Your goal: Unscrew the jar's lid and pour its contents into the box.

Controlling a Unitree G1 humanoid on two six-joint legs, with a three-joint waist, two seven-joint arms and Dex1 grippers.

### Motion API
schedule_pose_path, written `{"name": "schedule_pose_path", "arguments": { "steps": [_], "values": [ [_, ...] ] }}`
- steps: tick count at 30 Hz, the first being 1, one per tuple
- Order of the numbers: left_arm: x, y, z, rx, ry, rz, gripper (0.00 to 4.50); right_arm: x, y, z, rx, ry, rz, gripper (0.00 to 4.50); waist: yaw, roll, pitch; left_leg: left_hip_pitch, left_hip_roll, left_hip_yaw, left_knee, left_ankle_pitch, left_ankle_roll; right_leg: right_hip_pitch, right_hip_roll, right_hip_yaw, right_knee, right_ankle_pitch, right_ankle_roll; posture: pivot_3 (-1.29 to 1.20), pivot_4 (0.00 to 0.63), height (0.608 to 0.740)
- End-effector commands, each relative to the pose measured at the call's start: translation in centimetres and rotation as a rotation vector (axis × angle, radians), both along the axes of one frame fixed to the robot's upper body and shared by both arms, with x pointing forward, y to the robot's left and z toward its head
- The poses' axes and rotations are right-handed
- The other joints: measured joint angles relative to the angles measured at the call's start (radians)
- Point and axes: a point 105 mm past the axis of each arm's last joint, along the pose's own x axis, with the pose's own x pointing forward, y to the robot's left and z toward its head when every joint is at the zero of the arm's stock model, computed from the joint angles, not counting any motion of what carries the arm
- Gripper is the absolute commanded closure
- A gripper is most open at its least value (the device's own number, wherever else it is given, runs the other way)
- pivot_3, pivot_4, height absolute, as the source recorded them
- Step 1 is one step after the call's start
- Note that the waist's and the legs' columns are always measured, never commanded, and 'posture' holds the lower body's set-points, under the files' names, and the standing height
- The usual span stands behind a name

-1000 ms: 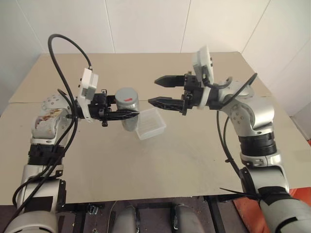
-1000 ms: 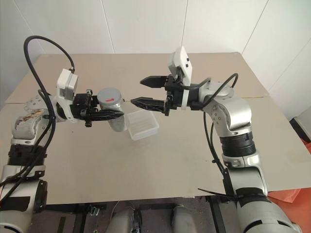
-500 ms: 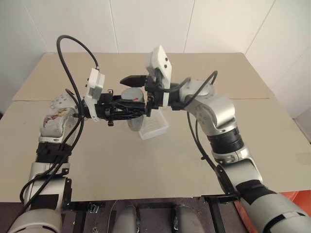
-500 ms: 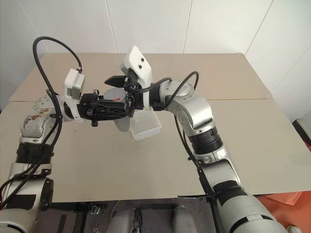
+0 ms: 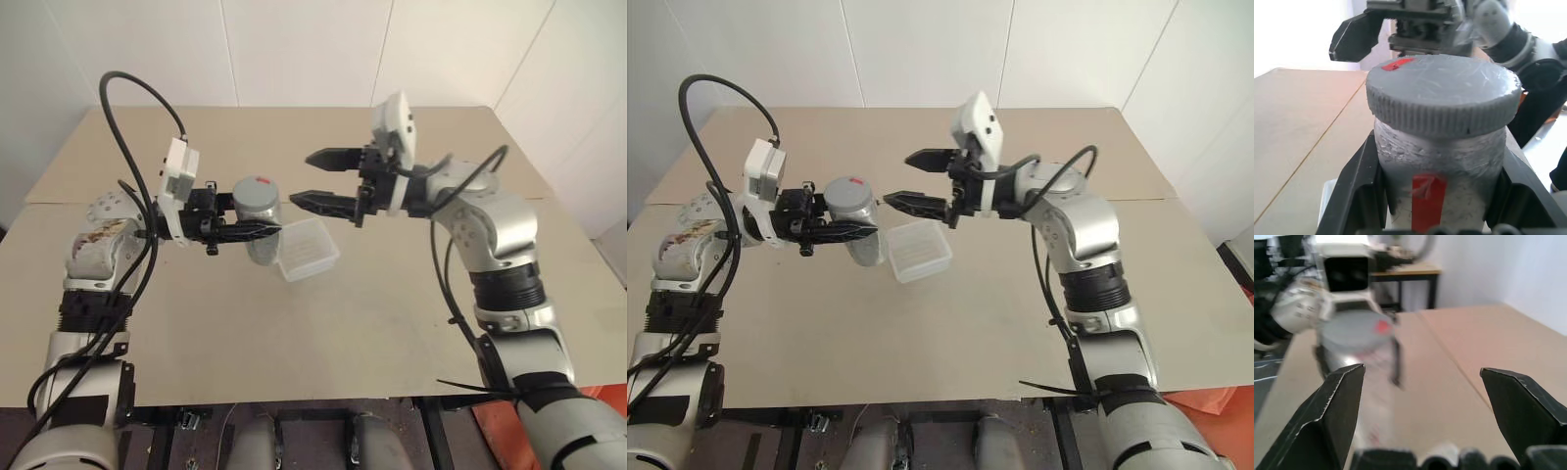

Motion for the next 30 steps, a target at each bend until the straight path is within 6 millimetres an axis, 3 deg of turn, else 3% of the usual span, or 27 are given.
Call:
{"name": "schedule_pose_path", "arguments": {
  "steps": [1, 7, 16, 23, 30],
  "values": [
    [-0.5, -0.4, 1.3, -0.015, -0.052, -0.033, 2.47, -2.2, 0.6, 2.0, 0.035, -0.090, 0.097, 0.07, -0.008, 0.000, 0.000, 0.000, 0.000, 0.000, 0.000, 0.000, 0.000, -0.001, 0.001, 0.001, 0.000, 0.000, 0.000, 0.00, 0.150, 0.740],
    [-0.1, -1.0, 1.1, -0.021, -0.054, -0.045, 2.47, -4.7, 3.0, 2.4, 0.027, -0.134, 0.224, 0.07, -0.004, 0.000, 0.000, 0.000, 0.001, 0.000, 0.000, 0.000, 0.000, -0.001, 0.001, 0.001, 0.000, 0.000, 0.000, 0.00, 0.150, 0.740],
    [-0.2, -1.3, 1.2, -0.022, -0.058, -0.060, 2.47, -2.6, 6.6, 2.5, 0.009, -0.159, 0.124, 0.07, -0.001, 0.000, 0.000, 0.000, 0.000, 0.000, 0.000, 0.000, -0.001, -0.001, 0.001, 0.000, 0.001, 0.000, 0.000, 0.00, 0.150, 0.740],
    [-0.4, -1.0, 1.2, -0.016, -0.058, -0.055, 2.47, -1.9, 6.6, 2.7, 0.021, -0.141, 0.119, 0.07, -0.001, 0.000, 0.000, -0.001, 0.000, 0.000, 0.000, 0.000, -0.001, -0.001, 0.000, 0.000, 0.001, 0.000, 0.000, 0.00, 0.150, 0.740],
    [-0.5, -0.6, 1.2, -0.014, -0.055, -0.047, 2.47, -1.7, 4.2, 2.7, 0.026, -0.126, 0.106, 0.07, 0.000, 0.000, 0.000, -0.001, 0.000, 0.000, 0.000, 0.000, 0.000, 0.000, 0.000, 0.000, 0.000, 0.000, 0.000, 0.00, 0.150, 0.740]
  ]
}}
